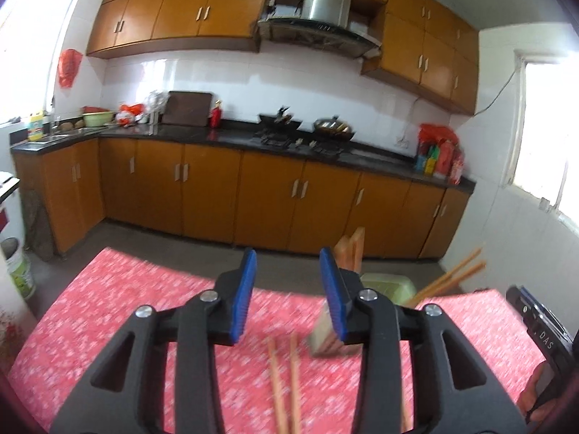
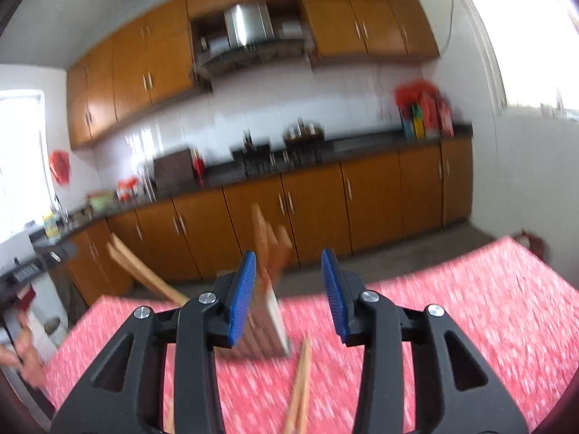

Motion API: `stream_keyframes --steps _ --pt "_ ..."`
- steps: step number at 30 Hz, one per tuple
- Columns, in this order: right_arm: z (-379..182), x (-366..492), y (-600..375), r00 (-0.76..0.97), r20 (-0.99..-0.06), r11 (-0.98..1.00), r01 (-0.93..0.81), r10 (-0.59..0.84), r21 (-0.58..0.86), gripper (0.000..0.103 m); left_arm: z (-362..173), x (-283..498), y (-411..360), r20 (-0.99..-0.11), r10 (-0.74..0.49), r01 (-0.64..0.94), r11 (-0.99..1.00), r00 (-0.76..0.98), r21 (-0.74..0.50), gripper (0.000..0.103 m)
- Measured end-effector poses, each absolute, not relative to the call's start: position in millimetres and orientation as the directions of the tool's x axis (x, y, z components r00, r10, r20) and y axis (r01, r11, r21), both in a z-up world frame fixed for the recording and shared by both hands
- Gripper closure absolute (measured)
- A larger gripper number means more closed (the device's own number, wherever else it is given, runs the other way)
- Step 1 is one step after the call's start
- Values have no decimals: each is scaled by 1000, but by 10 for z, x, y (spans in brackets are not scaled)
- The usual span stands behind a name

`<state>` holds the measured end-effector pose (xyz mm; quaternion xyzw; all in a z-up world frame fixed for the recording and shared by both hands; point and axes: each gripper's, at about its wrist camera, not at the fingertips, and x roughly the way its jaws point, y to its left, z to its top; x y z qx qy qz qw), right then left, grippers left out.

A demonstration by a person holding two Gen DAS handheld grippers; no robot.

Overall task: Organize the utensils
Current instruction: 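Grasp a chopstick with the right tool while the left tool grasps another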

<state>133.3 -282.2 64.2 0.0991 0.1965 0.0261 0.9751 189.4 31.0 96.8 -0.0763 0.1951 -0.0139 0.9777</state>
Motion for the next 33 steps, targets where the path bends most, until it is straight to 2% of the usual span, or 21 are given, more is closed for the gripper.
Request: stream_keyframes --steps 1,3,4,6,7,9,14,19,21,27,33 --pt "430 1361 -2837 884 -459 982 -7 95 190 64 845 1844 354 -406 -39 -19 990 913 -138 63" --pt "166 1408 -2834 829 -549 984 -4 104 180 67 587 1807 414 -471 -8 -47 993 882 -105 63" --pt "-70 1451 -2828 775 -622 983 2 116 186 70 473 1800 438 -500 -3 -53 994 866 -98 63" --pt "-351 1493 -2801 701 -696 976 0 157 219 83 153 1797 488 -579 10 -70 994 815 -81 63" --pt "-499 1511 -2775 662 -727 971 -3 183 241 84 18 1792 505 -612 13 -76 994 791 -78 63" --pt "-677 1483 -2707 631 -750 969 -10 197 246 85 -262 1755 552 -673 -3 -81 992 739 -94 63" --pt "-862 1494 -2509 595 -780 976 -33 192 215 85 -597 1705 599 -731 -27 -98 987 681 -127 63" --pt "-979 1559 -2383 582 -800 988 -46 144 144 86 -699 1689 540 -748 -62 -83 985 661 -155 63" --pt "-1018 1559 -2357 593 -797 993 -42 114 110 95 -711 1697 489 -750 -81 -65 985 656 -163 63" --pt "-1039 1631 -2679 607 -793 987 100 40 127 96 -787 1742 315 -763 -124 -17 985 635 -174 63" --pt "-1059 1648 -2789 610 -792 985 113 32 127 96 -892 1839 118 -779 -145 14 985 611 -172 72"
